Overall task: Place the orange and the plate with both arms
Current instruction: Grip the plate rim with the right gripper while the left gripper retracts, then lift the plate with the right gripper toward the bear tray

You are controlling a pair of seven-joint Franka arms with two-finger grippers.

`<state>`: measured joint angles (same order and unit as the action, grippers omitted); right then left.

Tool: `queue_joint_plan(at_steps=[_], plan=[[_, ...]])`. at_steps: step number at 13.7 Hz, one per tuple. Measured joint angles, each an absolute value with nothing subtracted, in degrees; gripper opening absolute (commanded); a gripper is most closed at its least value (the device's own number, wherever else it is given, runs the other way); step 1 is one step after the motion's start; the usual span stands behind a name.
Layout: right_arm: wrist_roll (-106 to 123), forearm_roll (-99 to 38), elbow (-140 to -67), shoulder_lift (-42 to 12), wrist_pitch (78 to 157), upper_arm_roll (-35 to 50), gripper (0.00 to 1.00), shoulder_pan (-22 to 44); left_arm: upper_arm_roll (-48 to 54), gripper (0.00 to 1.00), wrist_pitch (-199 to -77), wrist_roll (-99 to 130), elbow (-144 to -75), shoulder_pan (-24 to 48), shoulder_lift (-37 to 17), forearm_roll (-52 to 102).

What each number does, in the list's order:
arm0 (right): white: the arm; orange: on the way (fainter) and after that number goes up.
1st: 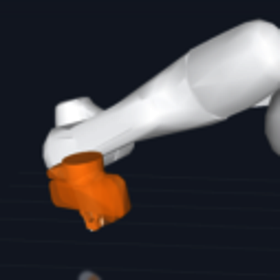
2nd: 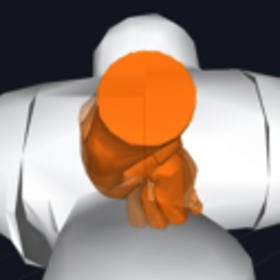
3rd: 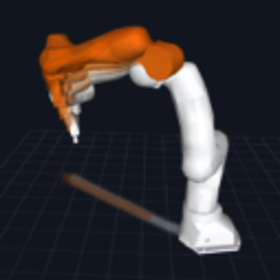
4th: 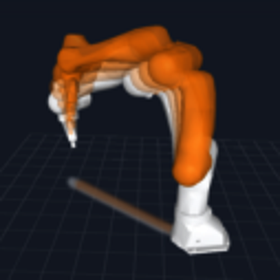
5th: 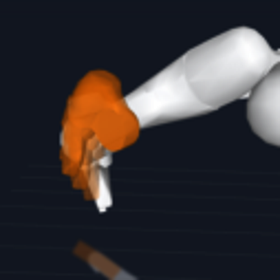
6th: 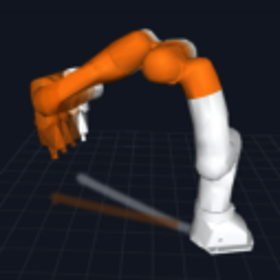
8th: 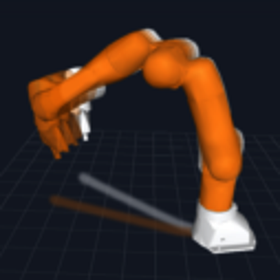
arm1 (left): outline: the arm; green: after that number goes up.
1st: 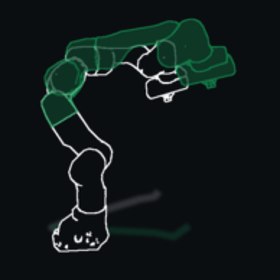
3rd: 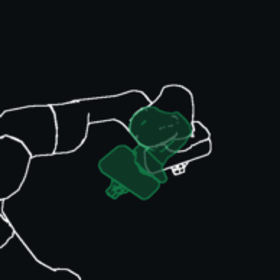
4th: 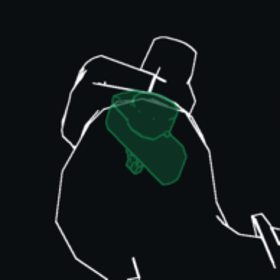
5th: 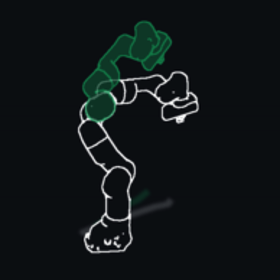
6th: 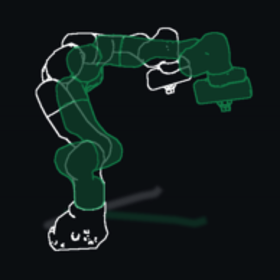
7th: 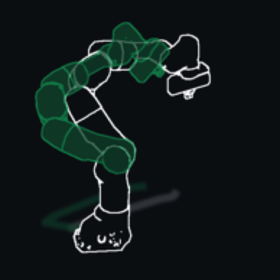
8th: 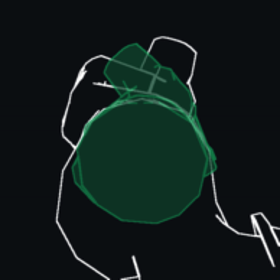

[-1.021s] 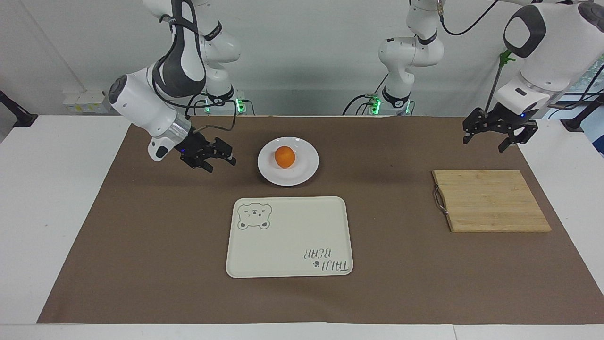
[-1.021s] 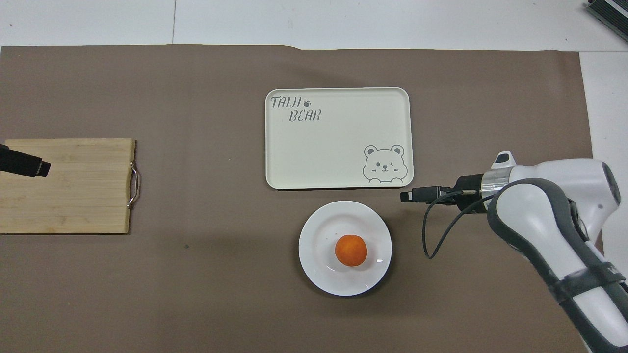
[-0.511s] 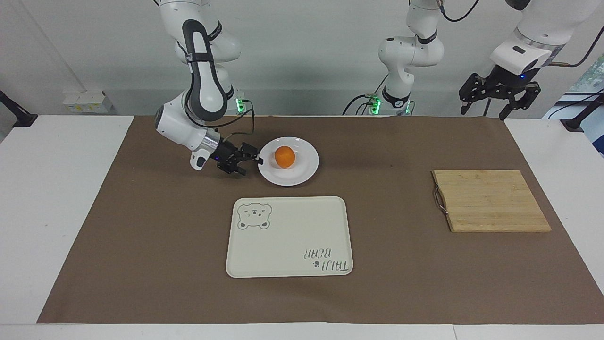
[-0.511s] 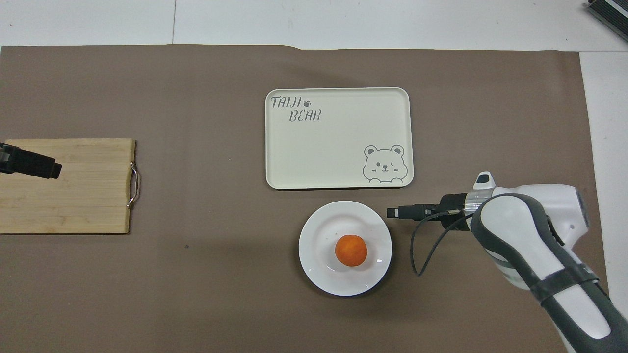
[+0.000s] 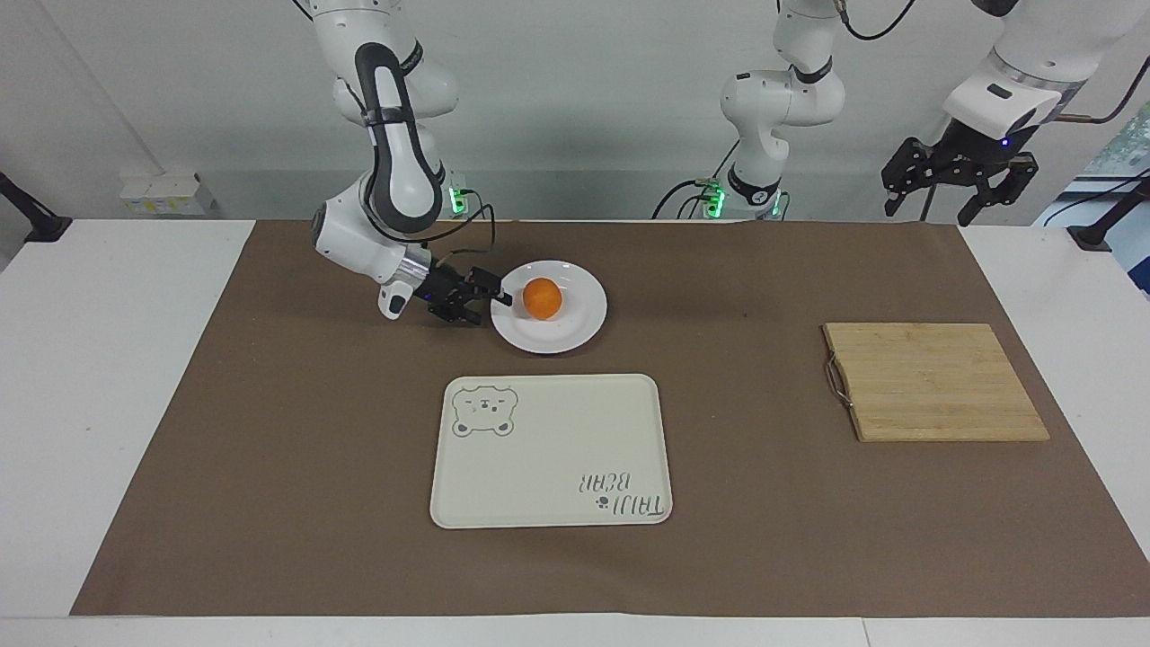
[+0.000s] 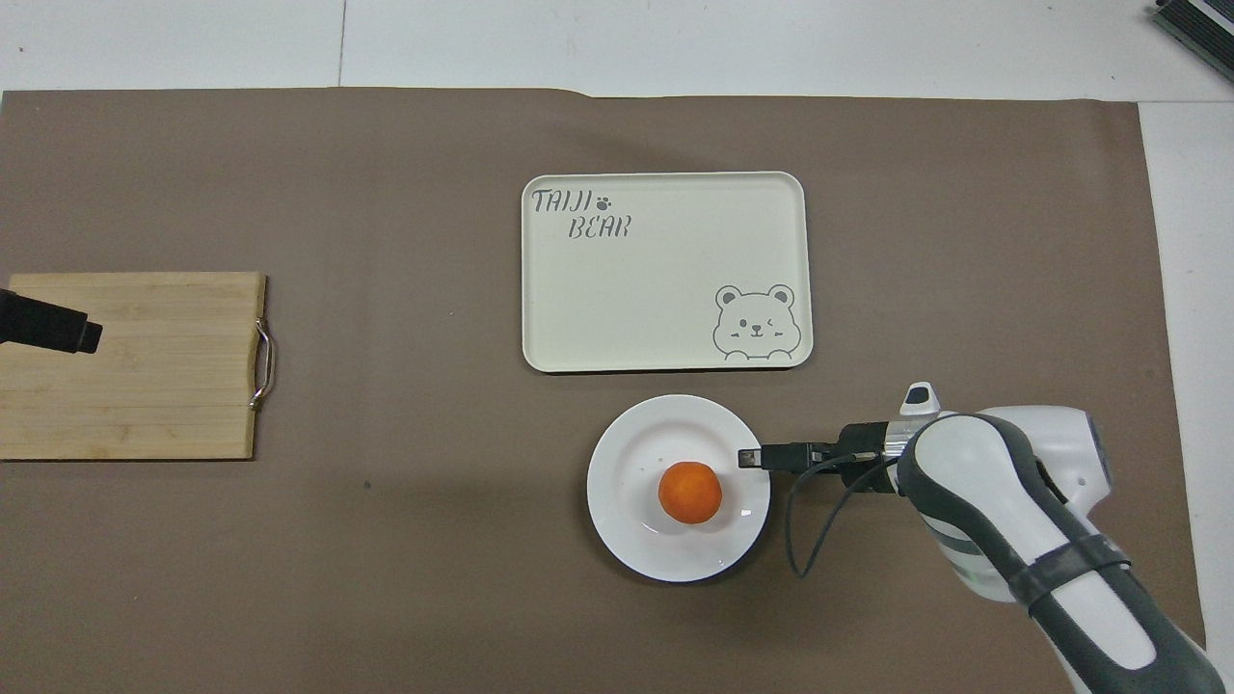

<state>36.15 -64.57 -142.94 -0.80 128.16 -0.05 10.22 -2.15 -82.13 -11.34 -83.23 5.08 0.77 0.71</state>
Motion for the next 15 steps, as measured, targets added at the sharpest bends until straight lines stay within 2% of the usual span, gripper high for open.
queue_joint_plan(at_steps=[7, 8, 9, 11, 14, 15], plan=[[36.1, -65.0, -144.8, 0.4, 128.2, 0.0, 0.99, 10.7, -1.7, 1.00, -79.2, -11.2, -83.3, 4.9, 0.8, 0.7], [36.1, -65.0, -144.9, 0.5, 128.2, 0.0, 0.82, 10.8, -1.7, 1.00, -79.2, -11.2, -83.3, 4.9, 0.8, 0.7], [36.1, -65.0, -144.9, 0.5, 128.2, 0.0, 0.75, 10.8, -1.6, 1.00, -79.2, -11.2, -83.3, 4.9, 0.8, 0.7], [36.1, -65.0, -144.9, 0.5, 128.2, 0.0, 0.52, 10.8, -1.5, 1.00, -79.2, -11.2, -83.3, 4.9, 0.8, 0.7], [36.1, -65.0, -145.0, 0.5, 128.2, -0.1, 0.32, 10.8, -1.2, 1.00, -79.5, -11.2, -83.5, 5.0, 0.8, 0.8], [36.1, -65.0, -145.1, 0.5, 128.3, -0.1, 0.21, 10.8, -1.0, 1.00, -79.7, -11.2, -84.1, 5.0, 0.9, 0.8]])
